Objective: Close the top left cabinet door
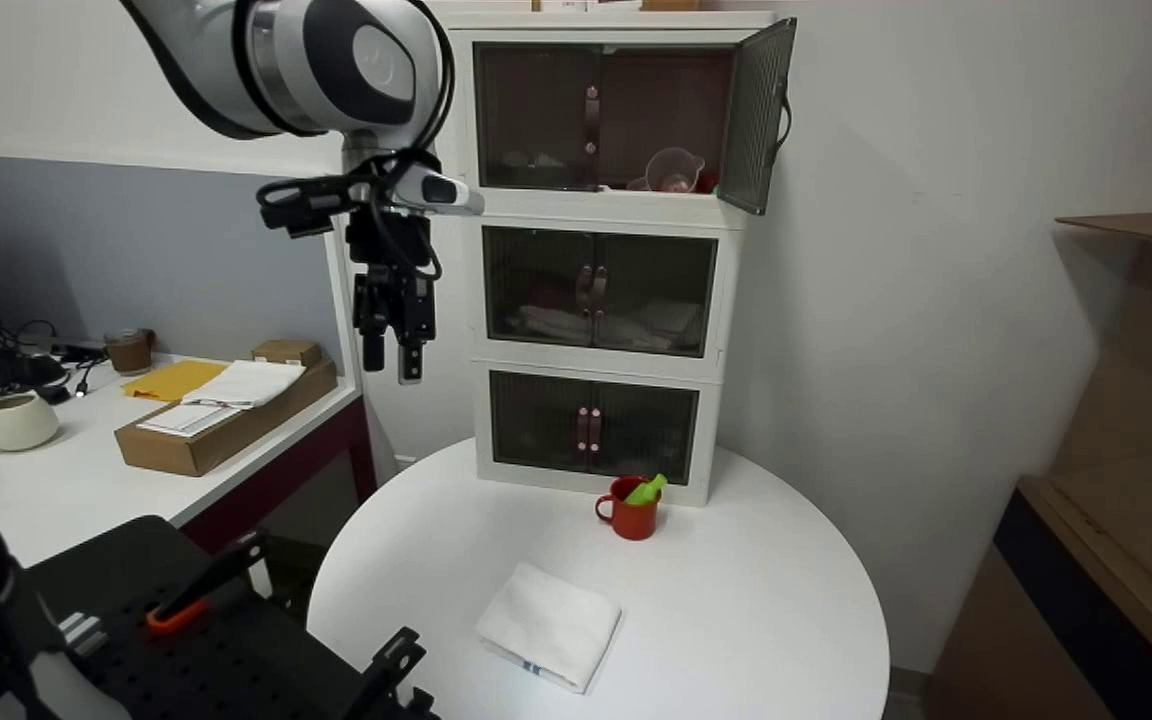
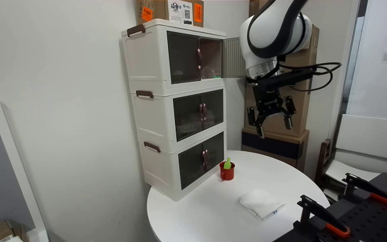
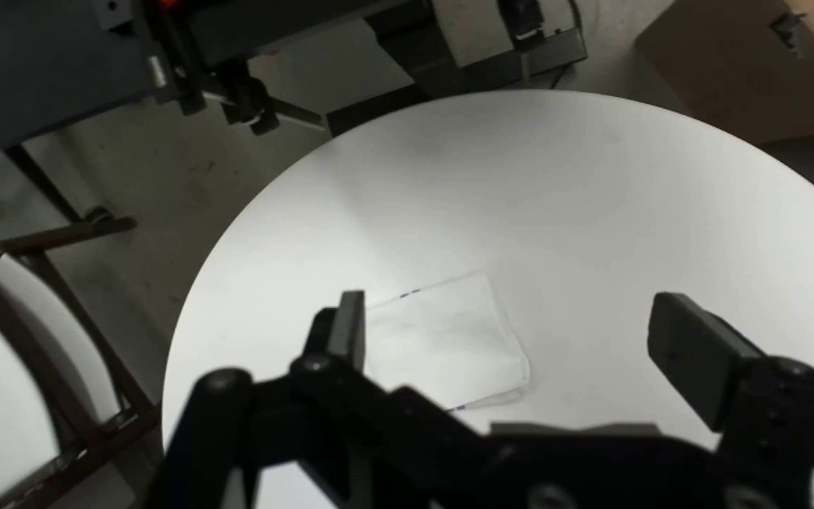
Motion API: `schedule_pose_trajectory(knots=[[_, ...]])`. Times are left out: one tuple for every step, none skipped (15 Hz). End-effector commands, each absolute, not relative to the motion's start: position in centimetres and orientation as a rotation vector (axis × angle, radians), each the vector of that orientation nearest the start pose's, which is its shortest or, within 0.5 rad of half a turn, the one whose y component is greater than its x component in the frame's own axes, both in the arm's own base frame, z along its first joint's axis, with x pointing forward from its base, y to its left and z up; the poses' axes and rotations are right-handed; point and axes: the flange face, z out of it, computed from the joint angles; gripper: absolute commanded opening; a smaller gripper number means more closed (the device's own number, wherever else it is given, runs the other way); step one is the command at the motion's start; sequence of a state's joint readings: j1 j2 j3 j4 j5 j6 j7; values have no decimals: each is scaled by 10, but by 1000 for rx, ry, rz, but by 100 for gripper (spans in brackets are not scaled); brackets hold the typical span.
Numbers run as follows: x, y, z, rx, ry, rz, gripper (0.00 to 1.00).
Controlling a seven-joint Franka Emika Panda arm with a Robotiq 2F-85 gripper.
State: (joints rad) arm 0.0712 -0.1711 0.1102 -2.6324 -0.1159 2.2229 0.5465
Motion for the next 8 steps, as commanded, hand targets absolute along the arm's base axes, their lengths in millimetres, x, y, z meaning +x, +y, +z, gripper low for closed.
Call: schedule_pose_trajectory(knots=[[356, 59, 310, -3398, 225, 167, 100], [374, 65, 296, -3347, 348, 252, 100], [369, 63, 300, -3367, 309, 226, 100], [364, 62, 304, -3375, 288, 206, 100], [362, 61, 307, -3379, 280, 194, 100], [360, 61, 308, -3380, 276, 187, 100], [360, 61, 308, -3381, 274, 186, 100], [359, 61, 308, -3381, 272, 187, 100]])
